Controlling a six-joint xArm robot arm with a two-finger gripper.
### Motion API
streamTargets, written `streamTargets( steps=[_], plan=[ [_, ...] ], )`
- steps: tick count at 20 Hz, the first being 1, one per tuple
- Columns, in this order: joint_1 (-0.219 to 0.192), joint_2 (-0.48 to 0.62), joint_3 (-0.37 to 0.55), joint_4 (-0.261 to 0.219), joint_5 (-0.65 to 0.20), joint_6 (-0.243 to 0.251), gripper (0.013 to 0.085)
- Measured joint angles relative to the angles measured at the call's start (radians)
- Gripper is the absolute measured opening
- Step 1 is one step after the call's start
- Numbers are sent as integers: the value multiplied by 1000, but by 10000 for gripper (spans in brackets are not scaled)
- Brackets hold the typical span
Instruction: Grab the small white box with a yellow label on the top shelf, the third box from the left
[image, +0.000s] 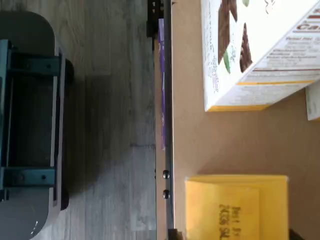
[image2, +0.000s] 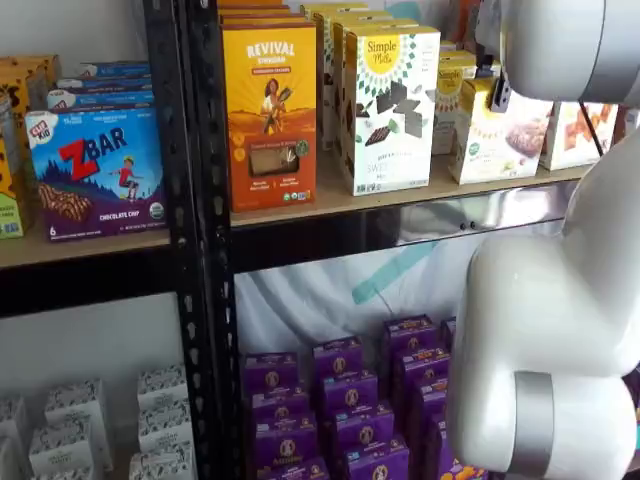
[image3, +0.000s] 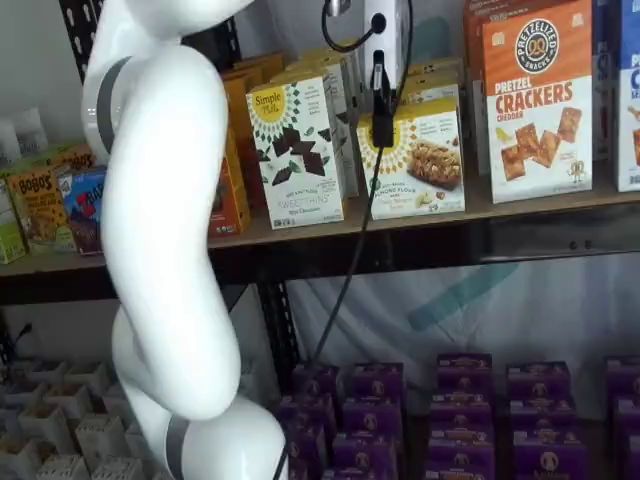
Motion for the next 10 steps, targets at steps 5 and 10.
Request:
streamTargets(
  steps=[5,10],
  plan=[
    [-1,3,-3,5,0,0,370],
    [1,4,-4,4,-1,2,330]
  ],
)
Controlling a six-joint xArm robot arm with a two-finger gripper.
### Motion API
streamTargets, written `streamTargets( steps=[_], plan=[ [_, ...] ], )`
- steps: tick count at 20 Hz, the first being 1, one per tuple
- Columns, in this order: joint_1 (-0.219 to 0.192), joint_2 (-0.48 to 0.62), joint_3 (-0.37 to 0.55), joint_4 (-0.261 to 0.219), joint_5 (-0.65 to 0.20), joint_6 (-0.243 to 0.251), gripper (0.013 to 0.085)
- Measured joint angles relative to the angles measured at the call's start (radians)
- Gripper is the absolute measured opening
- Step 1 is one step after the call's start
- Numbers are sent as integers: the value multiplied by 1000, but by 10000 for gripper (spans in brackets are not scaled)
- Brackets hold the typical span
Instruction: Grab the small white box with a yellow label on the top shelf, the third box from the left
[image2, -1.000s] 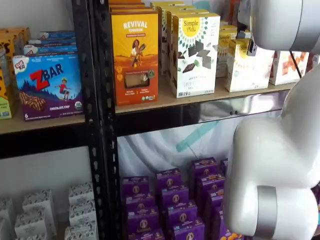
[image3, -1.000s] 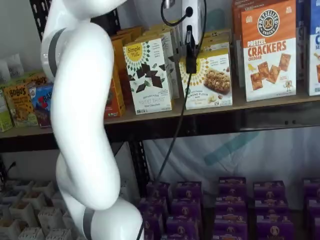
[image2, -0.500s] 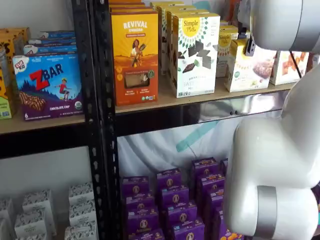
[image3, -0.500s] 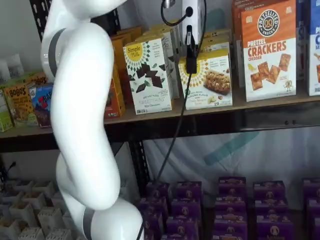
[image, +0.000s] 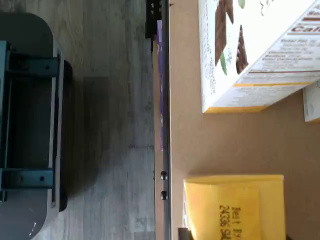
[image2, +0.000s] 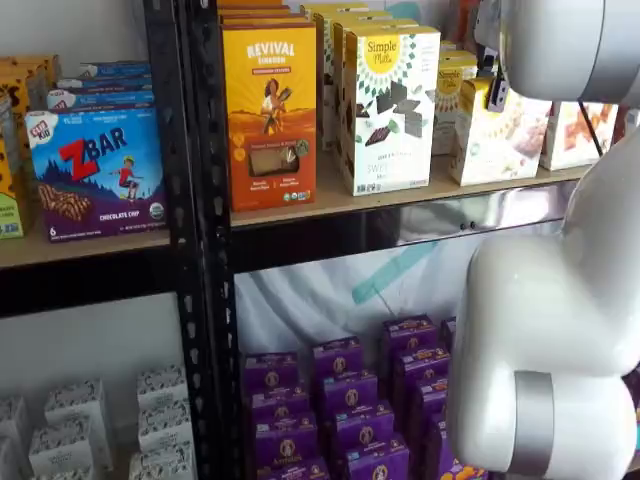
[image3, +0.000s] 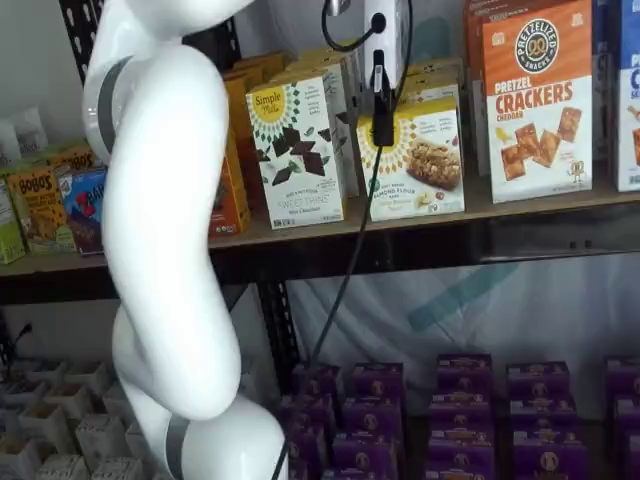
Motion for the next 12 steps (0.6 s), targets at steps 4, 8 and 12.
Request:
streamTargets(
  steps=[4,8,12],
  plan=[
    [1,2,-3,0,1,1,290],
    [9,2,-3,-11,1,6,290],
    [11,12,-19,-14,30,9,290]
  ],
)
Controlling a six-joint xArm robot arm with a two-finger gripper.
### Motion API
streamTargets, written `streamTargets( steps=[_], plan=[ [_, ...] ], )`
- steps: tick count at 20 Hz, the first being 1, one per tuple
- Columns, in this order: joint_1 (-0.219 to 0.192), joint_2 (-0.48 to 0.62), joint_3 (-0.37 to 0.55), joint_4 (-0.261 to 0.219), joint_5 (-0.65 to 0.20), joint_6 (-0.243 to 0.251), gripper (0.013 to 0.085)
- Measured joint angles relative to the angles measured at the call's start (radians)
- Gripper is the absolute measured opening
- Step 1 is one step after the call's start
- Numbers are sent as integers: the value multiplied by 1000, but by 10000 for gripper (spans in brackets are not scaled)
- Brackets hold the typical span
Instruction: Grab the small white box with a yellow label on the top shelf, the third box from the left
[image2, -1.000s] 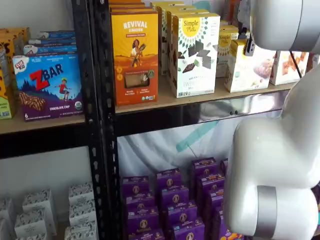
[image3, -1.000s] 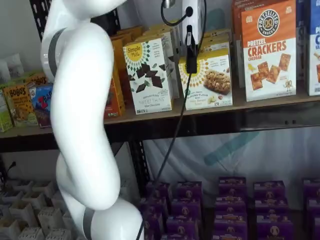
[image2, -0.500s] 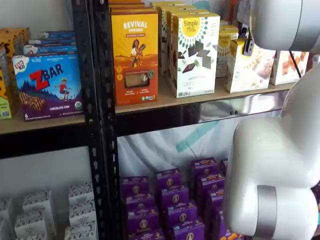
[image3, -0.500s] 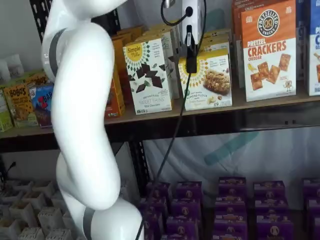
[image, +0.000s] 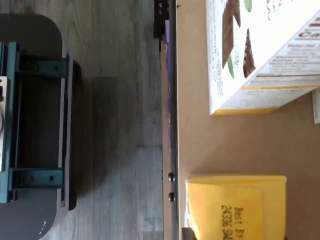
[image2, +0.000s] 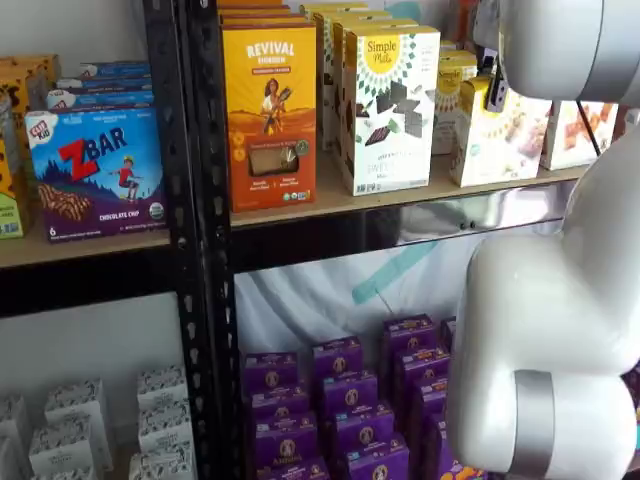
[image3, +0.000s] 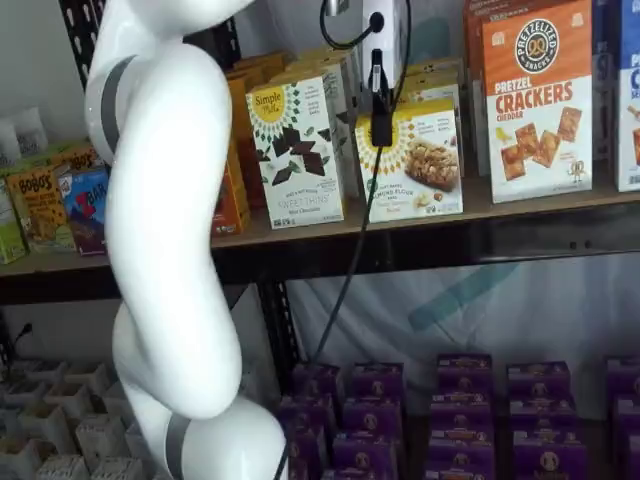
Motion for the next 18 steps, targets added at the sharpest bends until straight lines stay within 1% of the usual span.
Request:
streamTargets(
  steps=[6,11,18],
  plan=[
    [-5,-14,5,3,14,-2,290],
    [-14,-32,14,22,19,-5,290],
    [-20,-51,8,27,63,-6,290]
  ],
)
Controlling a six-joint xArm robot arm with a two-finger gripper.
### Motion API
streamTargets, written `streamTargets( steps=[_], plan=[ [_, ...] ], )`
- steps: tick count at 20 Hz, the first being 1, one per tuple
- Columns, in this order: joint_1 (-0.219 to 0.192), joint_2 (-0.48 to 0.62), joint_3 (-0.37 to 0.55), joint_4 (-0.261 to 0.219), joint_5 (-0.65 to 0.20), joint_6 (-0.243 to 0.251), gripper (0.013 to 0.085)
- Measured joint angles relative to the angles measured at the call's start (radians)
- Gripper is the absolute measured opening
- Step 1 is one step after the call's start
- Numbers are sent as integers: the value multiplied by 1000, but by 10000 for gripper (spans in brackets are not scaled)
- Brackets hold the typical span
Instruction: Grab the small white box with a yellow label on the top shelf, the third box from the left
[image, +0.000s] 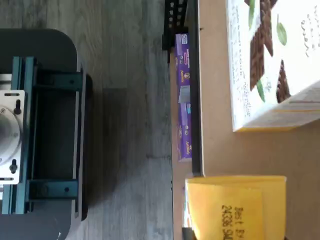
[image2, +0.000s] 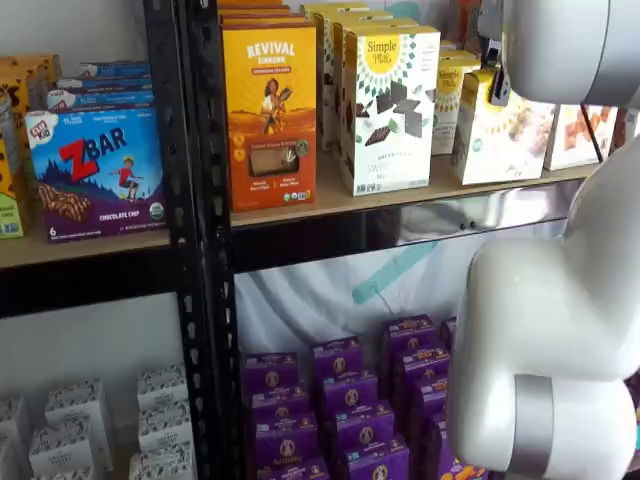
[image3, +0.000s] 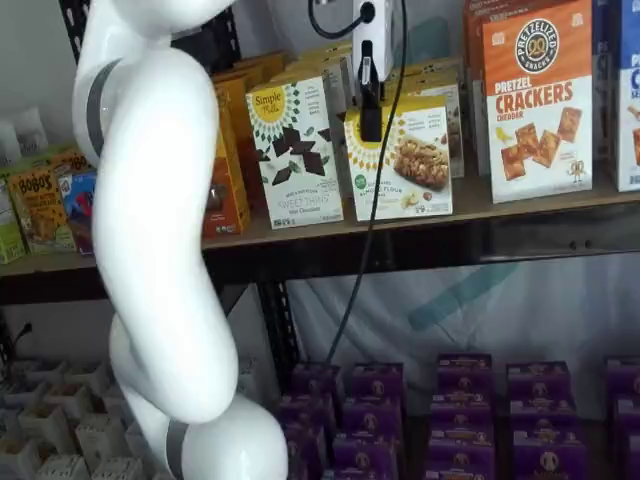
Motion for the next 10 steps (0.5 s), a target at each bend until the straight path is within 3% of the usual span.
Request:
streamTargets(
  steps=[10],
  plan=[
    [-24,-36,-8,14,57,-12,290]
  ],
)
